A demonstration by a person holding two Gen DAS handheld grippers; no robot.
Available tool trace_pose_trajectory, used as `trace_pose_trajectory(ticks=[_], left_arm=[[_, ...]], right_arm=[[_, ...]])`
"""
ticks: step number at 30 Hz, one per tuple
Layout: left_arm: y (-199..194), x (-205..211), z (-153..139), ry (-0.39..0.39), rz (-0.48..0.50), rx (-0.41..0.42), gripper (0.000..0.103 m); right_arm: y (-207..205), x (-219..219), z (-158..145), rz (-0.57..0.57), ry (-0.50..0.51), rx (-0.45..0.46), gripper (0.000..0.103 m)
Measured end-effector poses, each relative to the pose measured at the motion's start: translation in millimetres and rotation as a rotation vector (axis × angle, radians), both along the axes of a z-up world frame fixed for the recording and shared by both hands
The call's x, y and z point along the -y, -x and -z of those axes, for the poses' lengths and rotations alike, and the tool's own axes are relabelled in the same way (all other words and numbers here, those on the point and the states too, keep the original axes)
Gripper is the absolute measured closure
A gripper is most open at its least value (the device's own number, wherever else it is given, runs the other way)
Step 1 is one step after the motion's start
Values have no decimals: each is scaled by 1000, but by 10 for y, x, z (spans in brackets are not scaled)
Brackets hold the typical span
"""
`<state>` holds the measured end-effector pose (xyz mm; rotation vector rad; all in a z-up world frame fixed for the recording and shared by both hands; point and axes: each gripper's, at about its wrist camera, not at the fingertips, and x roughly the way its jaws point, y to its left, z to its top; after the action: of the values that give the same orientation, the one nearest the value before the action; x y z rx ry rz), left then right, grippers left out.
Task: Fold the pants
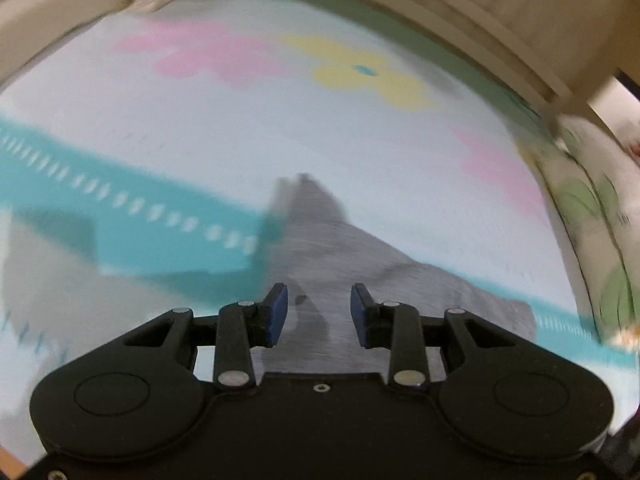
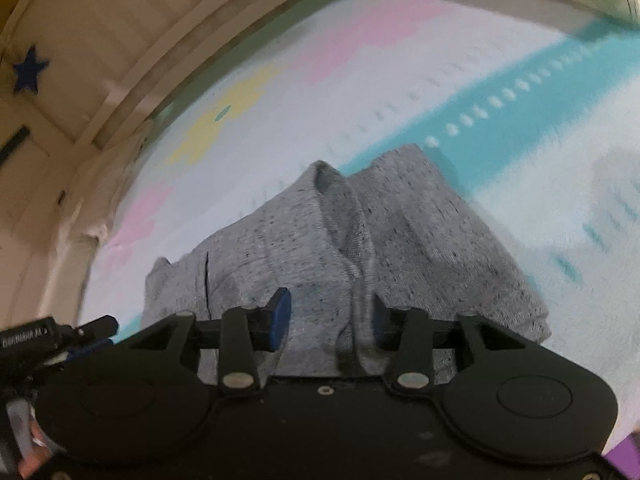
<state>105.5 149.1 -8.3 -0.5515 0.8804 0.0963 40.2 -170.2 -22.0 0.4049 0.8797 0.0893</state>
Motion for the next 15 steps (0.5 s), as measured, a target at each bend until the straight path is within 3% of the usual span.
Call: trace_pose_trajectory(ticks=[1,3,6,11,13,15], left_arm=[[-2,-81,25,22,-28,-9,61],[4,-194,53,54,-76,-15,61],[13,-257,50,75,-105,-15,61],[3,-145,-5,55,-56,14,61],[-6,-41,-26,23,-13,29,61],[-21,73,-20,-6,31,32,61]], right_arm=[[16,-97,-58,-17,72,17,92],[58,-238,-165,-46,132,52,93],[122,-329,-378,-64,144,132,94],[232,-183,-708,9,199,223,95],[194,-71,-687,45,267,213,94],[62,44,-494,13,278,137,92]])
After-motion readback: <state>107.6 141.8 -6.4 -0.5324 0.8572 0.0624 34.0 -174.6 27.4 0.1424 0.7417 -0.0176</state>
